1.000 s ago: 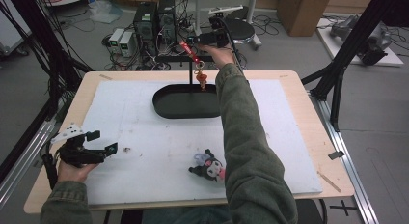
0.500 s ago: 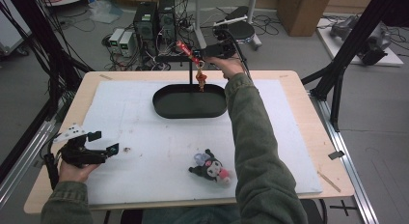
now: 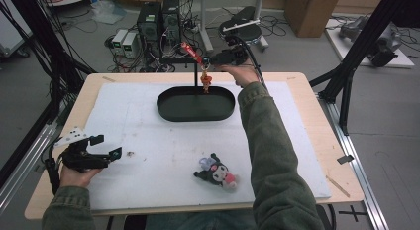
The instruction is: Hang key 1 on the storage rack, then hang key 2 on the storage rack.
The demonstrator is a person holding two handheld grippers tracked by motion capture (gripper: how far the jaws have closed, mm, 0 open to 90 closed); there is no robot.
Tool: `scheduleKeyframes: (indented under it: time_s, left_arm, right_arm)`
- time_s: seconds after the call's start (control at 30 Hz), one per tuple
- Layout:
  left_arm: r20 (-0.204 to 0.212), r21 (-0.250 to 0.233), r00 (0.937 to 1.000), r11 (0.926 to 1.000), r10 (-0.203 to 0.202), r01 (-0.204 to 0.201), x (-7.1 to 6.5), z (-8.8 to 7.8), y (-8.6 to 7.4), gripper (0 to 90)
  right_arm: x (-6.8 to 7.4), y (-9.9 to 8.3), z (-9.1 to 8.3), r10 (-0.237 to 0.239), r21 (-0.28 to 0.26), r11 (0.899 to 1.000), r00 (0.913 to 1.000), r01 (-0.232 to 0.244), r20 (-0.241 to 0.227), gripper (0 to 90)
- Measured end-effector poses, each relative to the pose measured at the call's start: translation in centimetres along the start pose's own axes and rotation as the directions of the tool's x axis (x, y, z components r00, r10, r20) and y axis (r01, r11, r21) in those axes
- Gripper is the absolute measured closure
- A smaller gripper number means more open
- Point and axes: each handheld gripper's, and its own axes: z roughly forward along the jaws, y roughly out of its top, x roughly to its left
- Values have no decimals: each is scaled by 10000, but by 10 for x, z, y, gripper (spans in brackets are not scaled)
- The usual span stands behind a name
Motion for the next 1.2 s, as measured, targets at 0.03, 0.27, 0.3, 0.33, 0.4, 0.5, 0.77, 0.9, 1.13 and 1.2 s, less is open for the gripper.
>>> scheduleKeyframes:
  time_s: [0.03,0.27,0.3,0.33,0.4,0.5,0.77,0.9,1.13,1.2]
  left_arm:
    - [-10,2,10000,10000,6,-6,0,0,0,42]
    - [-20,6,10000,10000,13,-13,0,1,0,42]
    - [-16,14,10000,10000,15,-15,0,1,0,42]
    - [-8,34,10000,10000,16,-16,0,1,0,42]
    - [-29,31,10000,10000,23,-23,0,1,0,42]
    - [-32,49,10000,10000,35,-35,0,1,0,42]
    - [-32,79,10000,10000,36,-36,0,1,0,42]
    - [-36,56,10000,10000,18,-18,0,1,0,42]
    - [-58,44,10000,10000,16,-16,0,1,0,42]
    - [-65,42,10000,10000,-5,5,0,1,0,42]
  right_arm:
    - [-1,-2,-2,-48,36,10000,10000,48,34,9]
    - [0,-18,-19,22,-59,10000,10000,-22,-8,9]
    - [0,-20,-21,-38,-77,10000,10000,39,45,9]
    - [0,-22,-23,-42,-67,10000,10000,42,37,9]
    - [0,-26,-28,-2,-212,9998,10000,2,18,9]
    - [0,-33,-33,2,-340,9994,10000,-1,34,10]
    - [10,-48,-41,-301,-119,9995,9995,301,6,10]
    - [13,-58,-42,-419,43,9991,9991,418,81,10]
    - [17,-72,-44,-507,394,9980,9987,502,109,10]
    - [17,-75,-46,-443,332,9985,9990,443,1,10]
